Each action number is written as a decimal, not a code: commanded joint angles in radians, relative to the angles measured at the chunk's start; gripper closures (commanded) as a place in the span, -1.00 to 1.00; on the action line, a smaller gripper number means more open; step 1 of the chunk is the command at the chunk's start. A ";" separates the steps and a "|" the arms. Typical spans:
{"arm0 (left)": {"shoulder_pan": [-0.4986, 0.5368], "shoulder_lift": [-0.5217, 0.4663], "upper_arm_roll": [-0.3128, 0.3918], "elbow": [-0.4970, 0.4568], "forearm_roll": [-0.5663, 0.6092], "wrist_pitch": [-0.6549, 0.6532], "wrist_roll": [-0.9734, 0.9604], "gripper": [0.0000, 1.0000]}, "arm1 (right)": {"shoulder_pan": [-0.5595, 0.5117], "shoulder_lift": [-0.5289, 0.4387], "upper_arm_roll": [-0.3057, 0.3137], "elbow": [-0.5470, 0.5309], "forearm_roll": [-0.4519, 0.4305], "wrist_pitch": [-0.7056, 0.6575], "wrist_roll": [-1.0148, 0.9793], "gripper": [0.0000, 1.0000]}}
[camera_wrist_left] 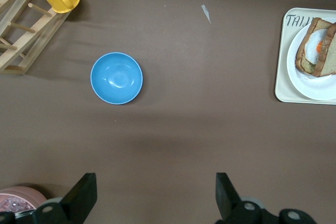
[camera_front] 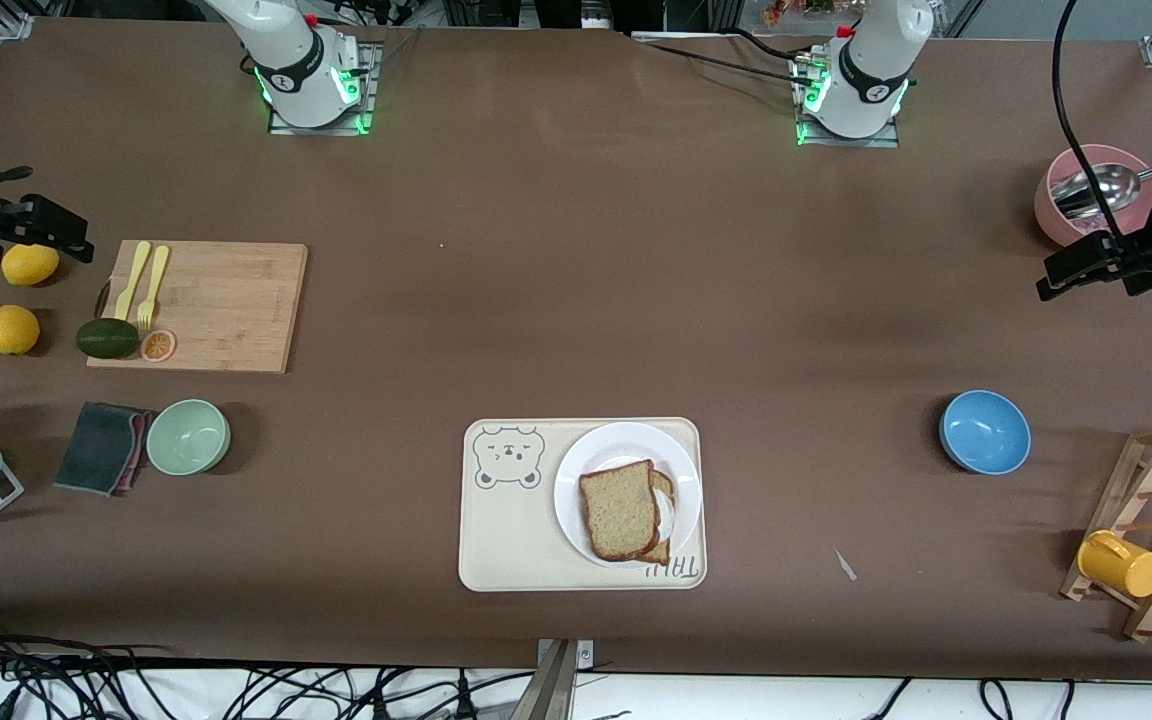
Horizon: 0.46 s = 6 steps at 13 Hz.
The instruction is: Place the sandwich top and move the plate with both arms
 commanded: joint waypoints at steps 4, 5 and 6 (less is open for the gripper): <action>-0.004 -0.015 -0.017 -0.011 0.026 0.006 0.002 -0.99 | -0.010 -0.023 0.008 -0.015 0.020 -0.006 -0.017 -1.00; 0.001 -0.013 -0.017 -0.008 0.023 0.009 0.004 -0.99 | -0.010 -0.021 0.008 -0.015 0.025 -0.003 -0.017 -1.00; 0.001 -0.013 -0.017 -0.006 0.023 0.010 0.002 -0.99 | -0.010 -0.021 0.006 -0.015 0.035 0.001 -0.019 -1.00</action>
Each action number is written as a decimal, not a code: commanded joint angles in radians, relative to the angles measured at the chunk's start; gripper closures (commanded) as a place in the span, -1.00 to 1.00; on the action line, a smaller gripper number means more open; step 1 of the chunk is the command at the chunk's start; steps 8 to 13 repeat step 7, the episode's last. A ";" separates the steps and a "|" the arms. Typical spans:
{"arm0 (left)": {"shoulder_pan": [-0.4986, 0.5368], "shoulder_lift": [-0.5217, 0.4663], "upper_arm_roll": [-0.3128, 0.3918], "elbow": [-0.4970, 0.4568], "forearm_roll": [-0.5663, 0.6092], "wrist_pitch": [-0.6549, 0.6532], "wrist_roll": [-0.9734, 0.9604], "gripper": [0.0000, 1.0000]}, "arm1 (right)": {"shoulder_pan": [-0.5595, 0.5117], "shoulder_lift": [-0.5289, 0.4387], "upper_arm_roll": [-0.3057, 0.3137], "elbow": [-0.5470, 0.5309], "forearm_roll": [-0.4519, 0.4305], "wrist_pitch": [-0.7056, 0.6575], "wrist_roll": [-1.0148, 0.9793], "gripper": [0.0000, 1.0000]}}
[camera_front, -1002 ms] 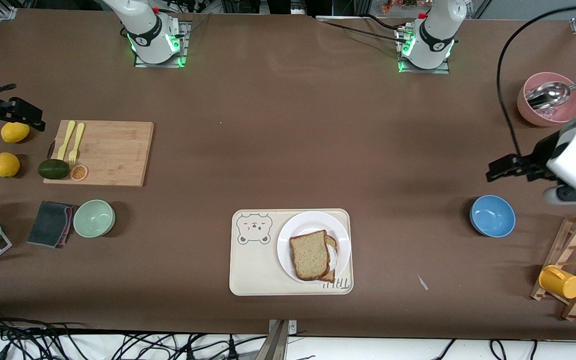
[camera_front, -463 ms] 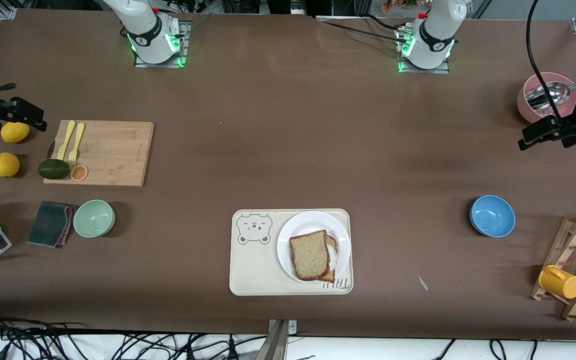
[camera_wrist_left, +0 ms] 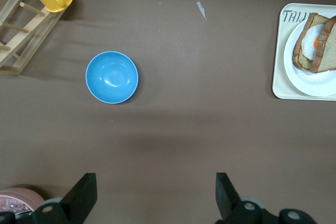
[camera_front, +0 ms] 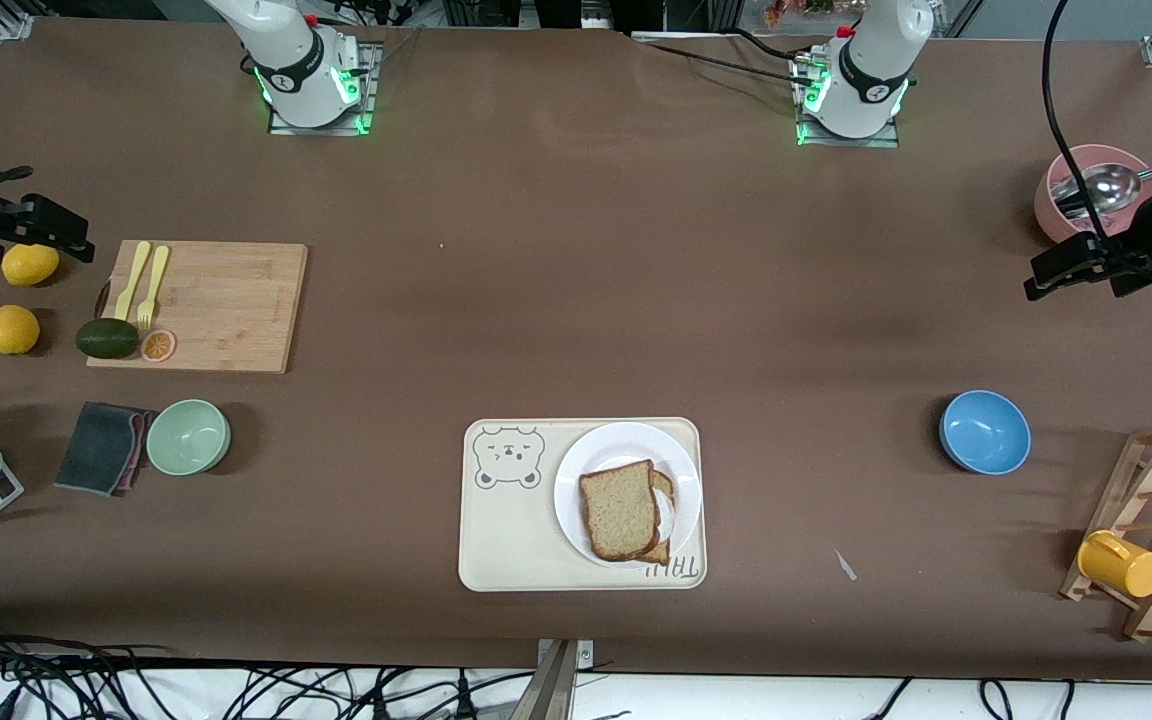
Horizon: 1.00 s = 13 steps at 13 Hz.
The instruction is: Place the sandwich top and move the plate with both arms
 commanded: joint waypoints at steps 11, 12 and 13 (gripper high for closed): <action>0.005 -0.019 -0.002 -0.012 0.035 0.000 0.002 -1.00 | -0.010 -0.021 0.006 -0.015 0.030 0.001 -0.019 -1.00; 0.005 -0.019 -0.002 -0.012 0.035 0.000 0.002 -1.00 | -0.010 -0.021 0.006 -0.015 0.030 0.001 -0.019 -1.00; 0.005 -0.019 -0.002 -0.012 0.035 0.000 0.002 -1.00 | -0.010 -0.021 0.006 -0.015 0.030 0.001 -0.019 -1.00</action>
